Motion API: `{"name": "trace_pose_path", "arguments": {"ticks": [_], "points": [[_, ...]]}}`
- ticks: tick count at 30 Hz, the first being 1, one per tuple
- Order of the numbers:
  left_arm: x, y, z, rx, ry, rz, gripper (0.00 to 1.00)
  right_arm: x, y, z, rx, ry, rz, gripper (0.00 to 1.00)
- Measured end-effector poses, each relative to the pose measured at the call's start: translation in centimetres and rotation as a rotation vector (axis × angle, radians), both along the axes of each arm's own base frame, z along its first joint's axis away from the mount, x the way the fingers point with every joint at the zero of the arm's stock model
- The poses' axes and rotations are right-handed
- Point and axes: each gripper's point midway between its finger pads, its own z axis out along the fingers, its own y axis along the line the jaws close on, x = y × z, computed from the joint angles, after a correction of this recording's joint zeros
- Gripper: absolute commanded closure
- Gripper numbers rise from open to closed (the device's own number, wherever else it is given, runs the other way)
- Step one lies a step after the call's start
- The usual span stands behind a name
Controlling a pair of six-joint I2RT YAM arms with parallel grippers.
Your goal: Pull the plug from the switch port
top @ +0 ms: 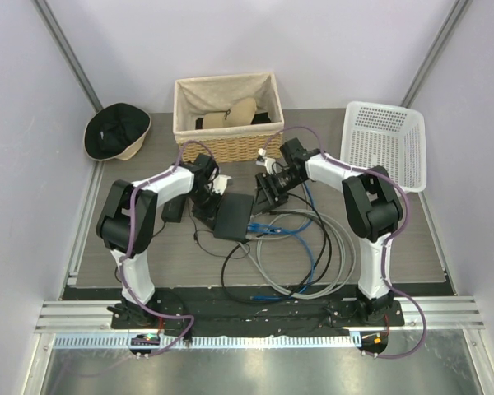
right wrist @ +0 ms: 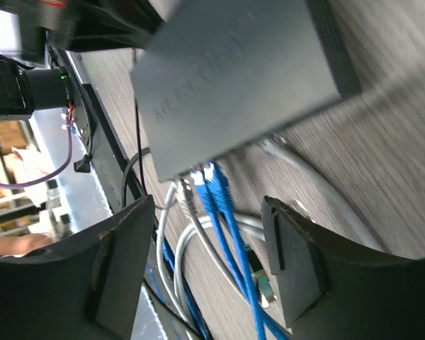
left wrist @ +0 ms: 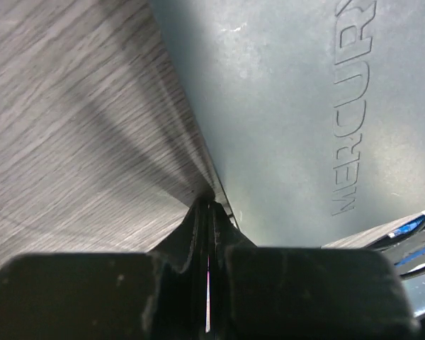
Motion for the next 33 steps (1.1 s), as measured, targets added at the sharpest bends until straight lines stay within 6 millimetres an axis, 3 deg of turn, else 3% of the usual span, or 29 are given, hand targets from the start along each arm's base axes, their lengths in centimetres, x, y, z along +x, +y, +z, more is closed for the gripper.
{"name": "trace_pose_path", "arguments": {"ticks": [7,15,18,19,22,24,27,29,33], "points": [[0.0,0.0,0.0,0.004,-0.003,-0.002,1.00,-1.3,-0.1,-1.5,-0.002,0.104,-0.015,0.41],[0.2,0.6,0.5,0.036,-0.023,0.002,1.00,-2.0,0.6,-2.5,0.027,0.184,-0.005,0.39],[0.2,1.3,2.3,0.029,-0.067,0.016,1.00,-1.8,0.9,-2.5,0.035,0.188,-0.005,0.39],[0.4,1.3,3.9,0.006,-0.109,0.023,1.00,-1.8,1.0,-2.5,0.036,0.190,-0.006,0.39],[0.5,0.7,7.3,-0.070,-0.193,0.023,1.00,-1.7,1.1,-2.7,0.039,0.200,-0.011,0.37],[0.2,-0.2,8.3,-0.113,-0.207,0.007,1.00,-1.6,1.2,-2.9,0.040,0.206,-0.014,0.36],[-0.9,-1.2,6.8,-0.130,-0.151,-0.006,1.00,-1.5,1.3,-3.0,0.039,0.217,-0.023,0.30],[-2.1,-1.3,4.7,-0.112,-0.077,-0.010,1.00,-1.5,1.3,-2.9,0.041,0.221,-0.027,0.27],[-3.5,-1.3,2.8,-0.097,0.013,0.009,1.00,-1.4,1.6,-2.7,0.050,0.228,-0.032,0.32]]}}
